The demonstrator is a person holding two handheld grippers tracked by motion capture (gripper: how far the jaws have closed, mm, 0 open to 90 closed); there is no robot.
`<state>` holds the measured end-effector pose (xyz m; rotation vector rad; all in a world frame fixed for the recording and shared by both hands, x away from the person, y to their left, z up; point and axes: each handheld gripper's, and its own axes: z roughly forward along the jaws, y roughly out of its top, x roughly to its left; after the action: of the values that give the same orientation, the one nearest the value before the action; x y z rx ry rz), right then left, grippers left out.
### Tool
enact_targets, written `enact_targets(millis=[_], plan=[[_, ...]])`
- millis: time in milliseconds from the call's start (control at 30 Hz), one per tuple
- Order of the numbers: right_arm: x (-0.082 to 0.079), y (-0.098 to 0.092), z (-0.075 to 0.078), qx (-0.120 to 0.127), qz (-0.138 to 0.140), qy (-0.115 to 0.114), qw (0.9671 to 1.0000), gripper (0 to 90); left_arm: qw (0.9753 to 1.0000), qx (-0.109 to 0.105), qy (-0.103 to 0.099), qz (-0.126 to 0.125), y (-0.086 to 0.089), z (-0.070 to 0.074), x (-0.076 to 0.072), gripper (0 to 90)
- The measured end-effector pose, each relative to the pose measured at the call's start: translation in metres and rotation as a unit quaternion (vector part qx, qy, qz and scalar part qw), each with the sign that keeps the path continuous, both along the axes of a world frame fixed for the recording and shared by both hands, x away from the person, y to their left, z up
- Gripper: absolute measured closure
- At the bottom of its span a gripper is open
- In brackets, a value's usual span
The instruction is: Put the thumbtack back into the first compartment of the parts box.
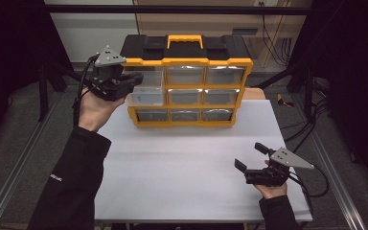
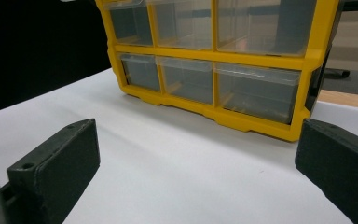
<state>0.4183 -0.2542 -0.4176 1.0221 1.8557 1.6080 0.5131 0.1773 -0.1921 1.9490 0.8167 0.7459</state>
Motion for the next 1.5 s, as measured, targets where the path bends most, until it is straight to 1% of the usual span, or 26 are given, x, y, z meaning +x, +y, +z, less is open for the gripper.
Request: enact_targets(millis=[167,300,333,367,400,433,500,600,633,667,700,767,833,867,900,1000,1067,1100,1133,1167,1233,1267,1333,1400,1467,1500], plan=[[0.000,0.000,0.000,-0.001,0.000,0.000,1.0000,0.4,1.0000,0.001,0.003,0.006,0.001,-0.002,0.006,84.7],[0.000,0.000,0.000,-0.002,0.001,-0.002,1.0000,0.4,0.9999,0.010,0.005,0.010,0.001,-0.005,0.010,84.7],[0.001,0.000,0.000,-0.001,0.001,-0.002,1.0000,0.4,0.9999,0.004,0.006,0.010,0.001,-0.006,0.012,84.7],[0.000,0.000,0.000,-0.001,0.000,-0.002,1.0000,0.4,0.9999,0.008,0.006,0.011,0.002,-0.007,0.012,84.6],[0.000,0.000,0.000,-0.001,0.000,0.000,1.0000,0.4,0.9999,0.000,0.005,0.013,0.001,-0.008,0.014,84.6],[0.000,0.000,0.000,-0.001,0.000,0.000,1.0000,0.4,0.9999,0.010,0.006,0.012,0.002,-0.009,0.014,84.7],[0.000,0.000,0.000,-0.002,0.000,-0.001,1.0000,0.4,0.9998,0.012,0.008,0.014,0.003,-0.010,0.017,84.7],[0.000,0.000,0.000,-0.001,0.000,-0.001,1.0000,0.4,0.9998,0.008,0.010,0.017,0.003,-0.013,0.020,84.6],[0.000,0.000,0.000,-0.001,0.001,-0.002,1.0000,0.4,0.9997,0.011,0.011,0.017,0.004,-0.014,0.020,84.6],[0.000,0.000,0.000,-0.001,0.001,-0.001,1.0000,0.4,0.9997,0.006,0.011,0.019,0.004,-0.015,0.021,84.6],[0.000,0.000,0.000,-0.001,0.000,0.000,1.0000,0.4,0.9997,0.010,0.012,0.018,0.005,-0.016,0.022,84.6],[0.000,0.000,0.000,-0.001,0.000,0.000,1.0000,0.4,0.9997,0.005,0.013,0.021,0.005,-0.018,0.024,84.7],[0.000,0.000,0.000,-0.001,0.000,0.000,1.0000,0.4,0.9996,0.014,0.014,0.021,0.007,-0.019,0.025,84.6],[0.000,0.000,0.000,-0.001,0.000,0.000,1.0000,0.4,0.9996,0.009,0.013,0.024,0.006,-0.020,0.026,84.6],[0.000,0.000,0.000,-0.001,0.000,-0.001,1.0000,0.4,0.9995,0.015,0.015,0.024,0.007,-0.021,0.026,84.6],[0.000,0.000,0.000,-0.001,0.000,0.000,1.0000,0.4,0.9995,0.009,0.013,0.029,0.008,-0.022,0.028,84.6],[0.000,0.000,0.000,0.000,0.000,0.000,1.0000,0.4,0.9993,0.016,0.018,0.029,0.009,-0.023,0.030,84.6],[0.000,0.000,0.000,-0.001,0.001,-0.001,1.0000,0.4,0.9993,0.005,0.017,0.033,0.008,-0.024,0.031,84.6],[0.000,0.000,0.000,-0.001,0.000,0.000,1.0000,0.4,0.9991,0.013,0.023,0.033,0.009,-0.025,0.032,84.6],[0.000,0.000,0.000,0.000,0.000,0.000,1.0000,0.4,0.9991,0.010,0.021,0.035,0.009,-0.026,0.033,84.6],[0.000,0.000,0.000,0.000,0.000,0.000,1.0000,0.4,0.9990,0.012,0.023,0.036,0.009,-0.027,0.034,84.6],[0.000,0.000,0.000,0.000,0.000,0.001,1.0000,0.4,0.9989,0.015,0.028,0.036,0.010,-0.027,0.034,84.6],[0.000,0.000,0.000,-0.001,0.000,0.000,1.0000,0.4,0.9988,0.013,0.027,0.037,0.009,-0.028,0.035,84.6],[0.000,0.000,0.000,-0.001,0.000,0.000,1.0000,0.4,0.9986,0.020,0.033,0.037,0.010,-0.029,0.036,84.6],[0.000,0.000,0.000,0.000,0.002,-0.001,1.0000,0.4,0.9986,0.017,0.030,0.041,0.009,-0.030,0.037,84.6],[0.000,0.000,0.000,0.000,0.001,0.000,1.0000,0.4,0.9985,0.018,0.035,0.039,0.009,-0.030,0.037,84.6]])
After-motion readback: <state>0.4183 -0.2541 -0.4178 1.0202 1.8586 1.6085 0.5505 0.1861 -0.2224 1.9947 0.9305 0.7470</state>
